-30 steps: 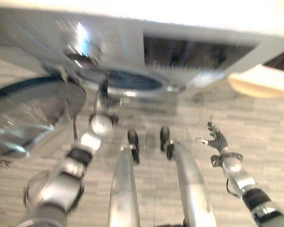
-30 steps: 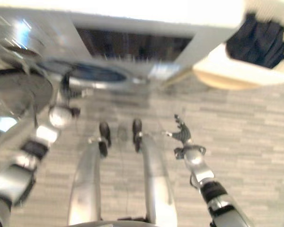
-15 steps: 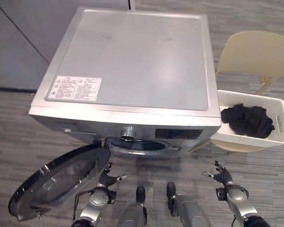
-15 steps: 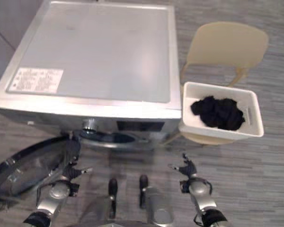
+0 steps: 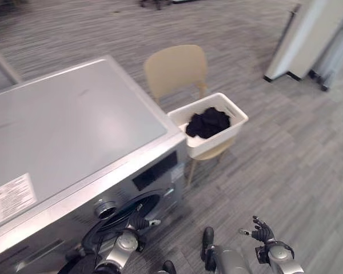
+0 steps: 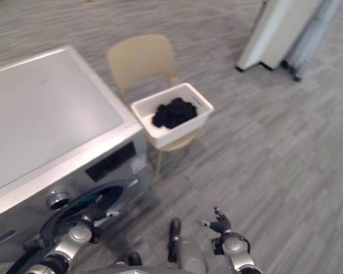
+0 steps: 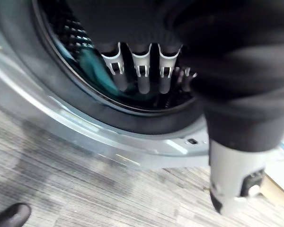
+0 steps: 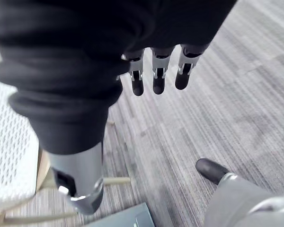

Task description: Grab the laundry basket,head to the washer,open it,put in the laundry and shut it.

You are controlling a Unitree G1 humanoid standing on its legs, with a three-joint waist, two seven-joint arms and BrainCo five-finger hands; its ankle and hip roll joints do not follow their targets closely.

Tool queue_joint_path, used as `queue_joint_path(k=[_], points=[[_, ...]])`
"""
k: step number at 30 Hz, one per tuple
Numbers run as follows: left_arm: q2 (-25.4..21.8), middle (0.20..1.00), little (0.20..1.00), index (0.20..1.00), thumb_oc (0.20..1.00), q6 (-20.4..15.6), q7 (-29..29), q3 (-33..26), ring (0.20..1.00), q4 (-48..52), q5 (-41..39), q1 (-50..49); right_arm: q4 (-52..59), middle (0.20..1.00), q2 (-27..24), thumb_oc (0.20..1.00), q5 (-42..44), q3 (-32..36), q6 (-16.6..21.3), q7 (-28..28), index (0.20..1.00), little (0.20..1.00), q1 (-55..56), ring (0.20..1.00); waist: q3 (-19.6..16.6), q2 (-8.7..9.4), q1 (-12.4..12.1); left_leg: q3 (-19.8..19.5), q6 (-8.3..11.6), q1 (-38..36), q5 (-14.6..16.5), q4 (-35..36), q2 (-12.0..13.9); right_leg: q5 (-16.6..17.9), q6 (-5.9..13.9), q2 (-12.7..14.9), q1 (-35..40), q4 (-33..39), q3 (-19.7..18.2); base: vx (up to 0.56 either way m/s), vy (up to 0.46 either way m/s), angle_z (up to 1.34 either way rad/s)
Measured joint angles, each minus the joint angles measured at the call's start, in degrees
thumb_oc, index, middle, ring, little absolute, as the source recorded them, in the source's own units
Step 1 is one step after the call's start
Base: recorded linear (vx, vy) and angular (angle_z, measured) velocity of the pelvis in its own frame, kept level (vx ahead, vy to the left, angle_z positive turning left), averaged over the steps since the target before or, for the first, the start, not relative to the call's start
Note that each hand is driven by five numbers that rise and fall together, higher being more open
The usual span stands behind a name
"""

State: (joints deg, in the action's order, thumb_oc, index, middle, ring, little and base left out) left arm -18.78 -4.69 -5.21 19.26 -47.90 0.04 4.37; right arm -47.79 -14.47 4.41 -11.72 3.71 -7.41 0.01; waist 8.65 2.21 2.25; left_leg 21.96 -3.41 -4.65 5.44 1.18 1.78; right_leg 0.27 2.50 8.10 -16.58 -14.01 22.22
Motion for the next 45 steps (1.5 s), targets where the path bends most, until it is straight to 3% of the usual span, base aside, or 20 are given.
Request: queue_joint_path(k=[1, 2, 5, 7, 9, 12, 16, 22, 25, 28, 29, 30, 32, 34, 36, 39, 41, 43, 44, 45], points=[[0.2, 1.000, 1.000, 1.000, 1.000, 0.1, 0.0, -0.2, 1.000, 0.4, 0.2, 0.6, 0.0, 1.000, -0.2, 1.000, 0.0, 0.0, 0.1, -0.1, 1.000, 1.000, 0.0, 1.000, -0.2, 0.35, 0.7, 1.7, 0.11, -0.2, 0.2, -0.2, 0.4, -0.3, 0.35, 0.9, 0.9, -0.3, 0.3, 0.16, -0.166, -1.68], [0.3, 1.000, 1.000, 1.000, 1.000, 0.0, -0.2, -0.3, 1.000, 1.3, 0.3, -1.0, 0.5, 1.000, -0.3, 1.000, 0.0, 0.0, -0.1, -0.3, 1.000, 1.000, 0.0, 1.000, -0.1, -0.66, -0.3, 7.0, 1.18, -2.1, -0.2, 1.0, 1.3, -2.6, 0.55, 2.0, 2.6, -2.3, 4.3, 0.15, -0.111, -1.55], [1.0, 1.000, 1.000, 1.000, 1.000, 0.1, -0.2, -0.5, 1.000, -0.1, 0.3, -1.6, 1.6, 1.000, -0.6, 1.000, 0.0, 0.5, 0.0, -0.8, 1.000, 1.000, 0.8, 1.000, -0.6, -0.49, 0.6, 7.1, 3.18, -2.4, 0.8, -0.3, 1.8, -2.2, 0.61, 0.4, 7.0, 2.9, -1.5, 0.14, -0.108, -0.82], [1.8, 1.000, 1.000, 1.000, 1.000, -0.2, 0.2, 0.5, 1.000, 0.0, 0.2, -1.2, 1.0, 1.000, -2.0, 1.000, 0.0, 1.1, -0.6, -1.7, 1.000, 1.000, 1.9, 1.000, -0.9, -2.77, 1.5, 2.7, 3.19, -1.3, 0.8, -3.5, 3.3, -1.3, 0.20, -3.3, 7.6, 6.3, -4.2, 0.13, -0.120, -0.58], [2.7, 1.000, 1.000, 1.000, 1.000, -0.3, -0.1, 1.0, 1.000, 0.7, 0.1, -3.0, 1.7, 1.000, -3.3, 1.000, 0.0, 0.5, -0.8, -2.2, 1.000, 1.000, 1.6, 1.000, -0.5, -1.75, -1.2, -7.2, 3.60, 2.7, 2.6, -11.5, 2.8, 0.9, -4.41, -4.6, 9.0, 10.1, -13.0, 0.20, -0.097, -1.27], [4.5, 1.000, 1.000, 1.000, 1.000, -0.3, 0.2, 1.3, 1.000, 0.7, 0.1, -2.4, 1.7, 1.000, -5.0, 1.000, 0.0, 1.4, -1.0, -2.5, 1.000, 1.000, 1.2, 1.000, -0.3, -2.27, -0.8, -16.5, 6.20, 9.7, 2.4, -10.9, 0.2, 2.1, -4.80, -4.7, 11.0, 15.5, -14.8, 0.15, -0.048, -0.60], [5.0, 1.000, 1.000, 1.000, 1.000, -0.3, 0.2, 1.1, 1.000, 0.7, 0.1, -1.5, 1.8, 1.000, -4.6, 1.000, 0.0, 1.6, -0.8, -2.6, 1.000, 1.000, 1.1, 1.000, 1.2, -1.48, -1.2, -18.0, 6.00, 18.7, -2.8, -9.7, -1.7, 2.8, -5.39, -5.7, 15.0, 19.0, -14.9, 0.26, -0.070, -0.27], [5.2, 1.000, 1.000, 1.000, 1.000, -0.3, 0.2, 1.1, 1.000, 0.7, 0.1, -1.5, 1.3, 1.000, -4.6, 1.000, 0.0, 1.7, -0.9, -3.6, 1.000, 1.000, 2.1, 1.000, 3.3, -2.56, -1.7, -13.0, 7.00, 21.4, -8.8, 0.2, -2.3, -0.7, -4.69, -7.9, 18.7, 18.9, -15.0, 0.27, 0.017, -0.05], [5.0, 1.000, 1.000, 1.000, 1.000, -0.2, 0.2, 0.5, 1.000, 0.2, 0.1, -3.7, 1.1, 1.000, -4.4, 1.000, -0.1, 1.0, -0.9, -3.6, 1.000, 1.000, 2.8, 1.000, 3.5, -2.18, -3.6, -10.6, 3.97, 17.2, -12.3, 1.8, -2.3, -4.6, -1.95, -7.6, 22.2, 18.7, -18.3, 0.39, 0.086, -0.50], [4.8, 1.000, 1.000, 1.000, 1.000, -0.3, 0.1, -0.2, 1.000, 0.8, 0.1, -4.4, 1.0, 1.000, -4.2, 1.000, -1.7, -0.2, -0.9, -3.2, 1.000, 1.000, 2.5, 1.000, 3.4, -1.02, -4.0, -10.0, 2.18, 14.8, -11.2, 0.6, -5.4, -7.1, -0.05, -4.2, 24.0, 15.8, -18.4, 0.29, 0.074, -0.15], [4.6, 1.000, 1.000, 1.000, 1.000, -0.2, -0.1, -1.6, 1.000, 0.7, 0.1, -4.2, 0.0, 1.000, -3.0, 1.000, -2.2, -0.3, -1.0, -2.3, 1.000, 1.000, 1.5, 1.000, 3.4, -0.80, -4.2, -9.7, -0.08, 13.0, -10.7, 0.3, -6.2, -9.0, 2.21, -2.9, 23.0, 10.4, -17.6, 0.25, 0.054, -0.07], [4.4, 1.000, 1.000, 1.000, 1.000, -0.2, -0.2, -1.6, 1.000, 0.7, 0.1, -4.2, 0.0, 1.000, -2.5, 1.000, -2.2, -0.5, -0.9, -2.2, 1.000, 1.000, 1.3, 1.000, 3.2, -0.75, -4.2, -9.6, -2.38, 12.4, -10.8, 0.2, -6.3, -9.9, 2.32, -2.7, 22.5, 8.0, -17.1, 0.20, 0.041, -0.01], [3.8, 1.000, 1.000, 1.000, 1.000, -0.2, -0.6, -1.5, 1.000, 0.9, 0.1, -3.4, 0.0, 1.000, -2.1, 1.000, -2.3, -1.1, -0.9, -1.8, 1.000, 1.000, 0.4, 1.000, 3.2, -0.38, -4.7, -10.4, -2.69, 11.0, -9.6, -0.2, -6.4, -11.5, 4.31, -2.0, 19.6, -1.6, -16.4, 0.12, 0.012, 0.13], [3.2, 1.000, 1.000, 1.000, 1.000, -0.3, -1.3, -1.7, 1.000, 1.9, 0.0, -2.7, 2.2, 1.000, -2.1, 1.000, -2.3, -1.6, -0.9, -1.5, 1.000, 1.000, 0.1, 1.000, 3.2, 0.09, -4.1, -13.5, -3.70, 7.1, -9.0, 1.3, -6.6, -12.2, 4.96, -1.3, 12.5, -20.5, -15.7, 0.17, -0.017, 0.65], [3.2, 1.000, 1.000, 1.000, 1.000, -0.3, -1.8, -1.4, 1.000, 2.2, 0.0, -2.5, 2.9, 1.000, -2.1, 1.000, -2.3, -1.8, -0.8, -1.4, 1.000, 1.000, -1.0, 1.000, 3.0, -0.02, -4.9, -15.6, -4.21, 5.2, -7.9, 2.1, -6.4, -12.9, 3.76, -1.3, 7.3, -22.2, -16.1, 0.23, -0.098, 0.53], [3.1, 1.000, 1.000, 1.000, 1.000, -0.3, -1.8, -1.5, 1.000, 1.8, 0.0, -1.8, 3.0, 1.000, -2.3, 1.000, -2.3, -2.2, -0.7, -1.4, 1.000, 1.000, -2.2, 1.000, 3.0, 0.34, -4.1, -18.1, -3.87, 4.1, -7.8, 2.3, -6.0, -11.7, 3.54, -1.6, 3.6, -9.4, -16.1, 0.17, -0.113, 0.72], [3.3, 1.000, 1.000, 1.000, 1.000, -0.3, -1.9, -1.4, 1.000, 1.0, 0.0, -1.5, 2.9, 1.000, -2.5, 1.000, -2.3, -2.3, -0.7, -1.2, 1.000, 1.000, -3.2, 1.000, 3.1, -1.10, -3.9, -21.1, -3.25, 3.1, -6.3, 2.3, -4.8, -10.5, 3.50, -3.8, 1.6, -2.9, -20.3, 0.20, -0.175, 0.51], [4.5, 1.000, 1.000, 1.000, 1.000, -0.3, -2.1, -1.4, 1.000, -3.3, 0.0, 0.9, 2.0, 1.000, -2.5, 1.000, -2.3, -2.6, -0.8, -1.2, 1.000, 1.000, -3.1, 1.000, 3.5, -2.51, -2.1, -26.9, -1.39, 3.2, -5.9, 1.2, -3.6, -7.3, 4.52, -9.0, 1.3, 7.6, -35.3, 0.17, -0.214, 1.31], [4.6, 1.000, 1.000, 1.000, 1.000, -0.3, -2.1, -1.3, 1.000, -4.3, 0.0, 1.1, 1.7, 1.000, -2.3, 1.000, -2.3, -2.9, -1.0, -1.2, 1.000, 1.000, -2.4, 1.000, 3.4, -1.91, -1.5, -29.2, -1.18, 3.0, -5.8, 1.0, -4.1, -5.5, 4.51, -9.0, 1.6, 8.8, -36.6, 0.19, -0.464, 1.99], [4.9, 1.000, 1.000, 1.000, 1.000, -0.3, -2.2, -1.0, 1.000, -4.1, 0.0, 0.6, 1.5, 1.000, -2.1, 1.000, -2.2, -2.6, -1.0, -1.1, 1.000, 1.000, 0.5, 1.000, 2.6, 0.54, -1.7, -33.5, 0.98, 1.2, -4.0, 0.5, -6.0, 0.3, 2.40, -7.9, 3.2, 8.3, -37.6, 0.14, -0.386, 1.58]])
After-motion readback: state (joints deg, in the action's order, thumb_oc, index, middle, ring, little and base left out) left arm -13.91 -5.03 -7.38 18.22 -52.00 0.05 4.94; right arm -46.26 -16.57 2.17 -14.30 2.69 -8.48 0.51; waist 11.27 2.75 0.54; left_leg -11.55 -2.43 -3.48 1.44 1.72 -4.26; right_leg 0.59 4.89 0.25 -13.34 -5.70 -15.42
